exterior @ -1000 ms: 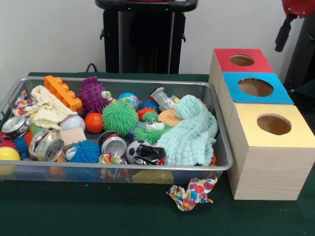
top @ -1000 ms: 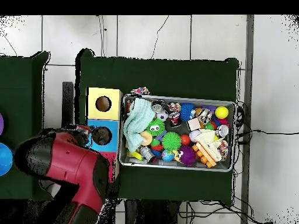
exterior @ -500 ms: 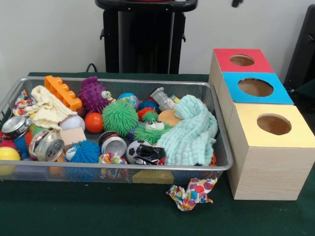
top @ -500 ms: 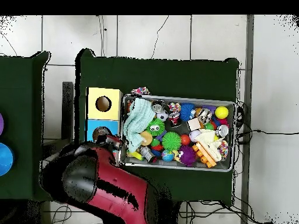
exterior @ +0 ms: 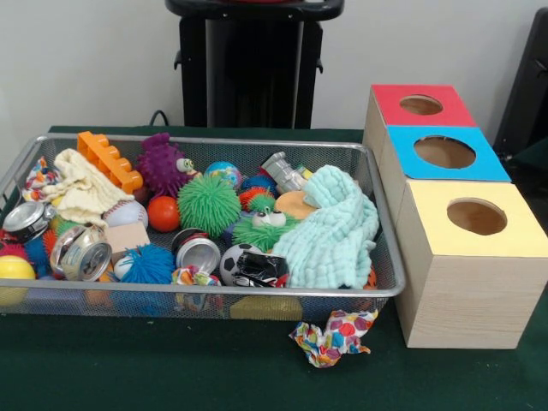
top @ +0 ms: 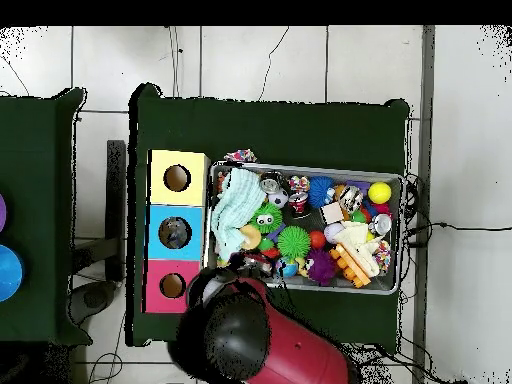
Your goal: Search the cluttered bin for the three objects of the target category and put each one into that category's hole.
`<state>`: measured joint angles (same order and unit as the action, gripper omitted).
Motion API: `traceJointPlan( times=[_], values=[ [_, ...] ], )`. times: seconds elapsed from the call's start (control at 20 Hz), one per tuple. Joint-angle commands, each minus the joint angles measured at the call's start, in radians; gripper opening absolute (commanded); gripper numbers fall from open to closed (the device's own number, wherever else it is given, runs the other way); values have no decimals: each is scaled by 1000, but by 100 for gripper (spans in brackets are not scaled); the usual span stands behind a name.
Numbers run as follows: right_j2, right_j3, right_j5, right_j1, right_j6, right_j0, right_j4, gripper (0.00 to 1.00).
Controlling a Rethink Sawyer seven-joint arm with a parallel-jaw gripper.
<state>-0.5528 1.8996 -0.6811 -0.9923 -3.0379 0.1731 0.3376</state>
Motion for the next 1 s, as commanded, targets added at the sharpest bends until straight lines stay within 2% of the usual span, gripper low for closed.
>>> traceJointPlan(
  times=[0.05, 0.15, 0.25, 0.4, 0.55, 0.65, 1.0],
  values=[
    [263, 235, 300, 3, 385, -198, -151, 100],
    [351, 275, 418, 27, 372, -281, -179, 100],
    [396, 281, 488, 59, 318, -317, -222, 100],
    [410, 263, 513, 91, 249, -327, -273, 100],
    [473, 266, 531, 120, 230, -393, -306, 100],
    [490, 260, 548, 134, 210, -411, -335, 100],
    [489, 238, 557, 150, 150, -410, -391, 100]
  ],
)
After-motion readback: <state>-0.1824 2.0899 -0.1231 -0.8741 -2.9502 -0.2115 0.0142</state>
